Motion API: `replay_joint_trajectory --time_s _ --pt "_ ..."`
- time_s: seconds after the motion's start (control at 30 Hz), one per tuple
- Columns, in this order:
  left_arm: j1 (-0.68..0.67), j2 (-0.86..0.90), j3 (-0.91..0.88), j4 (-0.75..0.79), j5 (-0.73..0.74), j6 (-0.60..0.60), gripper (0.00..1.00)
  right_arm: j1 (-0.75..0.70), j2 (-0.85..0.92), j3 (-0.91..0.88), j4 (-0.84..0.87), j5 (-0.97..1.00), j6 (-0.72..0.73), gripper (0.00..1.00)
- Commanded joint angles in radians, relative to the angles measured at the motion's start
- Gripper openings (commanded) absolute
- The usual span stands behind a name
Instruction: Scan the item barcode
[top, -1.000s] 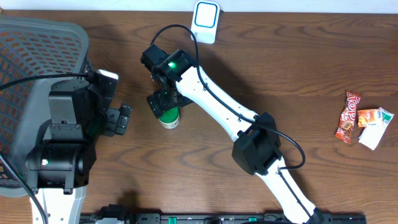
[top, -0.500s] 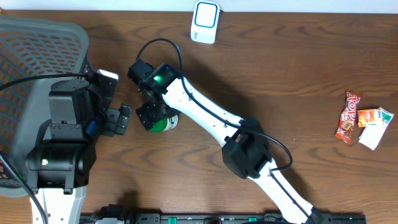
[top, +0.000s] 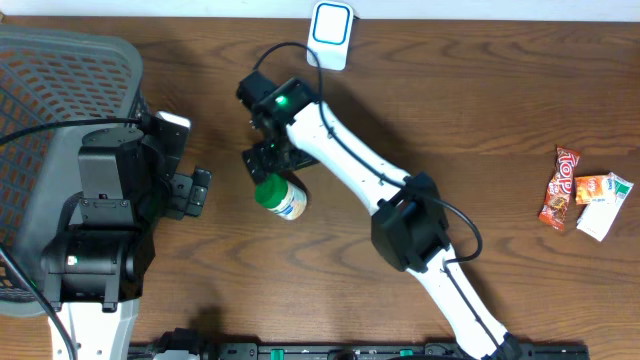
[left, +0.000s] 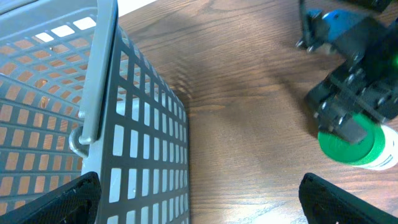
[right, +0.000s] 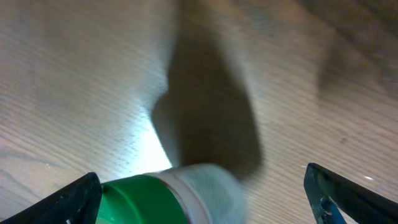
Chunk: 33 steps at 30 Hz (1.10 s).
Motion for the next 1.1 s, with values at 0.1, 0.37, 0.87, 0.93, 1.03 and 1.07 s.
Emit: replay_joint_trajectory --time_s 0.1,0.37,0.87,0.93,1.03,1.07 --pt "0.005 0.0 -0.001 0.001 0.005 -0.01 0.99 -0.053 0.013 0.001 -0.04 -0.087 -0.044 0.97" --pt "0.005 0.0 -0.001 0.001 0.005 -0.01 0.99 -0.047 0.013 0.001 -0.15 -0.088 -0.106 0.91" --pt "0.005 0.0 -0.001 0.001 0.005 -0.01 0.99 0.023 -0.1 0.001 -0.26 -0.135 -0.122 0.91" --pt "0.005 0.0 -0.001 0.001 0.005 -0.01 0.99 0.032 -0.121 0.001 -0.282 -0.136 -0.122 0.91" --pt "0.005 0.0 -0.001 0.001 0.005 -0.01 0.99 0.047 -0.151 0.001 -0.312 -0.136 -0.128 0.91" --pt "0.005 0.0 -0.001 0.001 0.005 -0.01 0.99 0.051 -0.162 0.001 -0.32 -0.135 -0.13 0.91"
